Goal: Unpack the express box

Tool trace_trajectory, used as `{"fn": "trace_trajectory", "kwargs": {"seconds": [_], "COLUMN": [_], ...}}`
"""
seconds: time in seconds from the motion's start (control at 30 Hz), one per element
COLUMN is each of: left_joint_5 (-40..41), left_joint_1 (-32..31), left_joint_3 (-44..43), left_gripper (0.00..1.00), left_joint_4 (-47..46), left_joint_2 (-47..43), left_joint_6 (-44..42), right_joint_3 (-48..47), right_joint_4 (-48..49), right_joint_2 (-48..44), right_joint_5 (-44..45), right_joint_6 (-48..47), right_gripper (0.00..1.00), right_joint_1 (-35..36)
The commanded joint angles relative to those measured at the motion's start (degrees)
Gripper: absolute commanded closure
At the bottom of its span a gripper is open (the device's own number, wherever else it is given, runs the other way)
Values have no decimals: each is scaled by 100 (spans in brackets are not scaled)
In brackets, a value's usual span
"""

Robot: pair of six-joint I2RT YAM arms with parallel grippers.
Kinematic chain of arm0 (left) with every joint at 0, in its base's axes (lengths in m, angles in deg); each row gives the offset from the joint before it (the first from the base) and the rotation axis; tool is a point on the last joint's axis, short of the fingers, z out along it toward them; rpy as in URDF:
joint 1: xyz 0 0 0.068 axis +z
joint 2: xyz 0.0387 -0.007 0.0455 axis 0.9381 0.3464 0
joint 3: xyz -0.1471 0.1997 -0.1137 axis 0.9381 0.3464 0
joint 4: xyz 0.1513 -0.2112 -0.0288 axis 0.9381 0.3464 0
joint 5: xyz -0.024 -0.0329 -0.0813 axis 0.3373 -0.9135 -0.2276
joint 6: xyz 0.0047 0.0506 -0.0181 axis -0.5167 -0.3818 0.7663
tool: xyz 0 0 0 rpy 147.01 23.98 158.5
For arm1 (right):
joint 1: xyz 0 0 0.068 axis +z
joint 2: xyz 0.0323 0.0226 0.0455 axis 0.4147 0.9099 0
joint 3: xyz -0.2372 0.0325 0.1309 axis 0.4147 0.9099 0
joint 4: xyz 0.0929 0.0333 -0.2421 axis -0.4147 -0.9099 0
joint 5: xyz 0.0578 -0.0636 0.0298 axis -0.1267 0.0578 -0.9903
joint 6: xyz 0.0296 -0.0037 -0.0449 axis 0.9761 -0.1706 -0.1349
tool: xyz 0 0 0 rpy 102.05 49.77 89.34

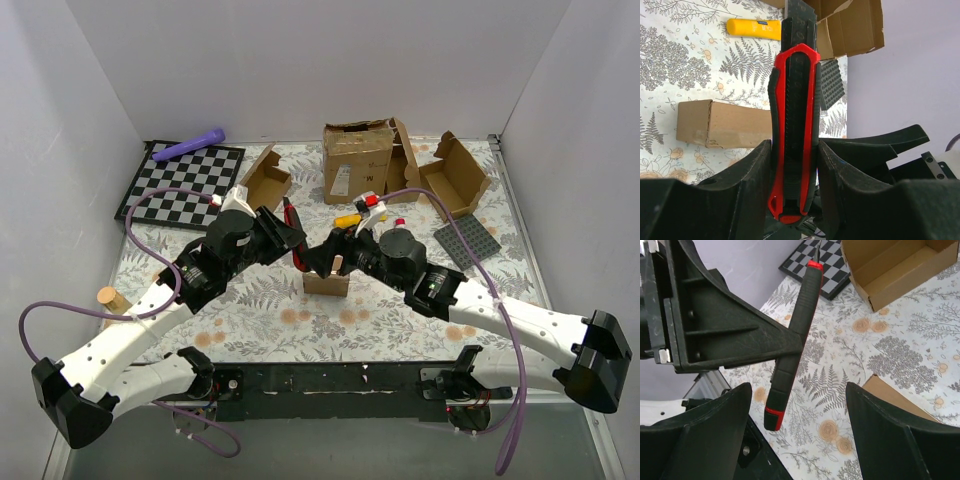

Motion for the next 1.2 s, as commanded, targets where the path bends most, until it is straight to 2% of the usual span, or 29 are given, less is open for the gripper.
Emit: {"fn": "trace_trajectory", "kwargs": {"seconds": [0.0,0.1,0.3,0.4,0.43,0.5,0.6,0.63,0.7,0.73,0.77,0.8,0.87,0.97,1.07,1.17], "left_joint_5": [91,64,73,3,-6,-50,-59,-50,2,46,90,143,345,232,-110,-418], "left_joint_1": [-34,-43,-43,-43,-52,-52,-52,-52,-52,-52,-52,-43,-43,-43,-43,-43], "left_joint_3": [14,-12,67,93,111,146,199,225,278,339,366,383,410,602,954,1296], "left_gripper": [100,100,100,100,100,100,100,91,75,63,41,30,15,8,6,5], "left_joint_4": [-243,-269,-322,-366,-383,-410,-436,-445,-445,-471,-471,-445,-313,-576,-1164,-1762], "left_joint_2": [-141,-132,-229,-238,-246,-246,-317,-343,-483,-536,-624,-659,-790,-1019,-1423,-1749], "left_joint_6": [97,106,150,176,185,185,141,132,62,10,-61,-140,-228,-535,-799,-1019], "right_joint_3": [-208,-409,-428,-349,-349,-331,-305,-331,-568,-621,-682,-787,-902,-1139,-1342,-1403], "right_joint_4": [746,614,657,815,824,894,877,799,301,167,0,-315,-572,-1126,-1898,-2153], "right_joint_2": [242,506,744,771,771,771,657,639,586,560,516,411,262,121,7,-134], "right_joint_5": [52,-106,-317,-361,-379,-397,-440,-501,-572,-677,-747,-783,-1204,-2003,-2654,-3418], "right_joint_6": [157,183,306,332,315,306,245,201,43,-1,-36,-63,-107,-98,-63,-89], "right_gripper": [17,21,35,47,54,63,85,98,99,99,99,99,99,99,99,99], "right_joint_1": [37,37,45,37,37,37,37,37,19,-33,-60,-86,-235,-604,-1017,-1412]}}
